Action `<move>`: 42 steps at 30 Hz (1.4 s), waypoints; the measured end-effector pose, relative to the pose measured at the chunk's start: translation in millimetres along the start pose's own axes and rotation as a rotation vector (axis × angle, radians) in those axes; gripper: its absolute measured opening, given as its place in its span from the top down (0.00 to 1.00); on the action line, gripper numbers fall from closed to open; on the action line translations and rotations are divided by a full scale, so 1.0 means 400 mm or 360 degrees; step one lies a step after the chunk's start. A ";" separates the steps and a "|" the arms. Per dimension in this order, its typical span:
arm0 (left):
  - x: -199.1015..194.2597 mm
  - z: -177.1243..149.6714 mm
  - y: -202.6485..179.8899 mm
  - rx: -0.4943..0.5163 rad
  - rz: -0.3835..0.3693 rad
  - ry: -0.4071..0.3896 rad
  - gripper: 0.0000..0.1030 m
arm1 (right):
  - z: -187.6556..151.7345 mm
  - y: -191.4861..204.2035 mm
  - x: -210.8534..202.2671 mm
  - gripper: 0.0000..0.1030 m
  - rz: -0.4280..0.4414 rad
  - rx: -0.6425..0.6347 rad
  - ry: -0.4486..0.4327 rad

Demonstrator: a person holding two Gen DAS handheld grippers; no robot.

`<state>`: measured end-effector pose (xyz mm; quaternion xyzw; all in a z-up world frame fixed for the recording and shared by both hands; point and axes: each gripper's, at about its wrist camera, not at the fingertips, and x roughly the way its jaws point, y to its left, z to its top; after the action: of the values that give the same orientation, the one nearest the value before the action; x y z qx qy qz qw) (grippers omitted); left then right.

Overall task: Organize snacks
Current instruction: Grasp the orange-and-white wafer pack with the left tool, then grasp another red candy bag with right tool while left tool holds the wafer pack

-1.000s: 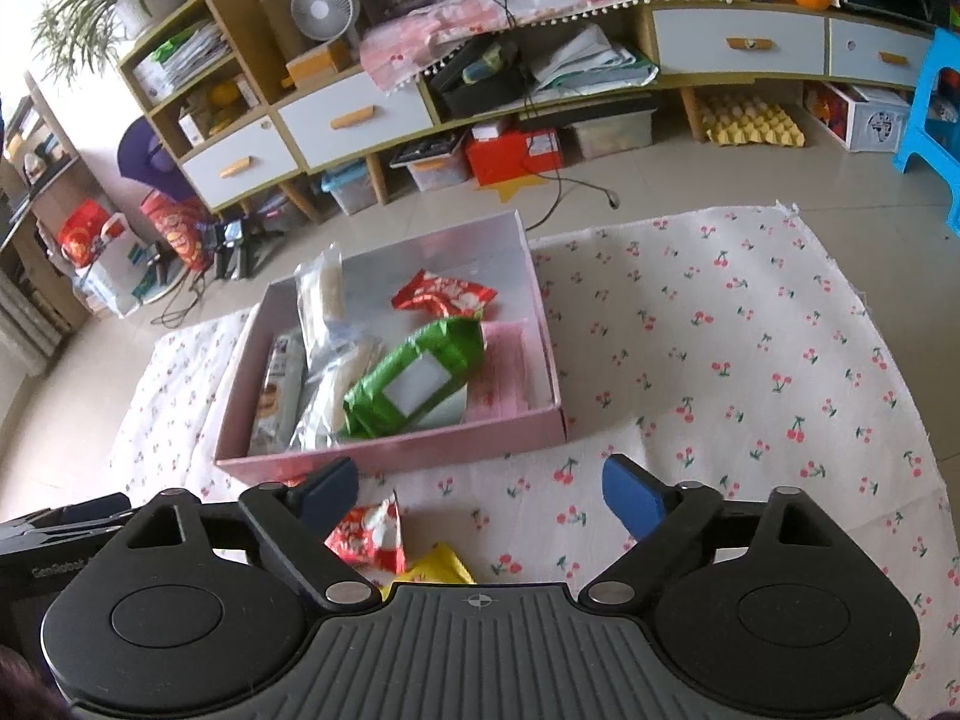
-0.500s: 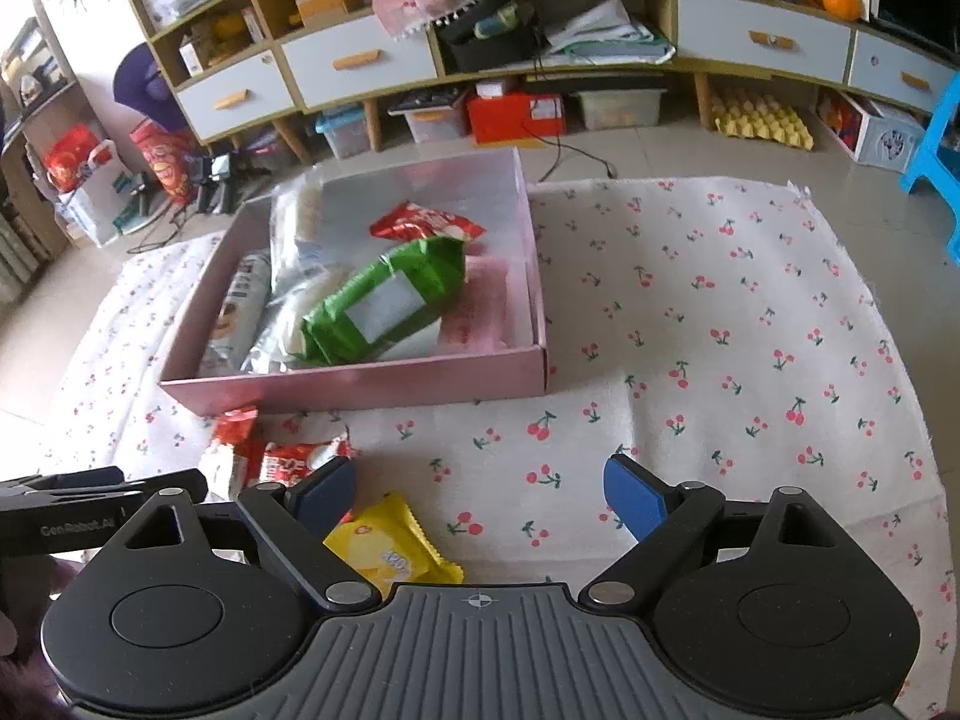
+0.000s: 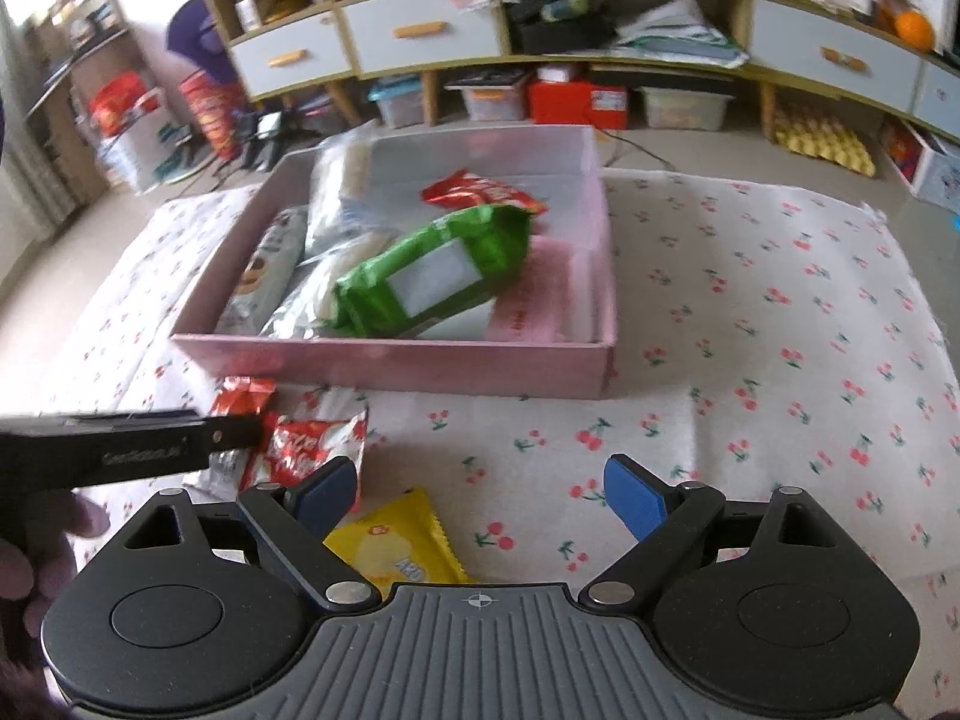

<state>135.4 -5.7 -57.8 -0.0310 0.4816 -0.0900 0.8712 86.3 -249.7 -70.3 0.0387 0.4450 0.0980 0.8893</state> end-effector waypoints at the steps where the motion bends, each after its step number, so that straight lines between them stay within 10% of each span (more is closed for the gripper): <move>1: 0.002 0.004 -0.001 0.0014 0.0003 0.0005 0.62 | 0.000 0.007 0.005 0.11 0.0016 -0.0029 0.0006; 19: -0.024 0.015 0.095 -0.0039 0.0048 0.0081 0.64 | -0.028 0.174 0.105 0.11 -0.0076 -0.0565 0.0085; 34: -0.017 0.027 0.118 -0.0089 0.0011 0.0102 0.64 | 0.006 0.190 0.146 0.15 -0.0055 -0.0411 0.0043; 42: -0.017 0.027 0.120 -0.0093 0.0009 0.0103 0.64 | 0.013 0.201 0.137 0.45 0.0046 -0.0384 0.0083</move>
<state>147.2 42.3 -52.9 -0.0521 0.5120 -0.0743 0.8542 111.1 -159.6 -97.7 -0.0648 0.4524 0.1647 0.8741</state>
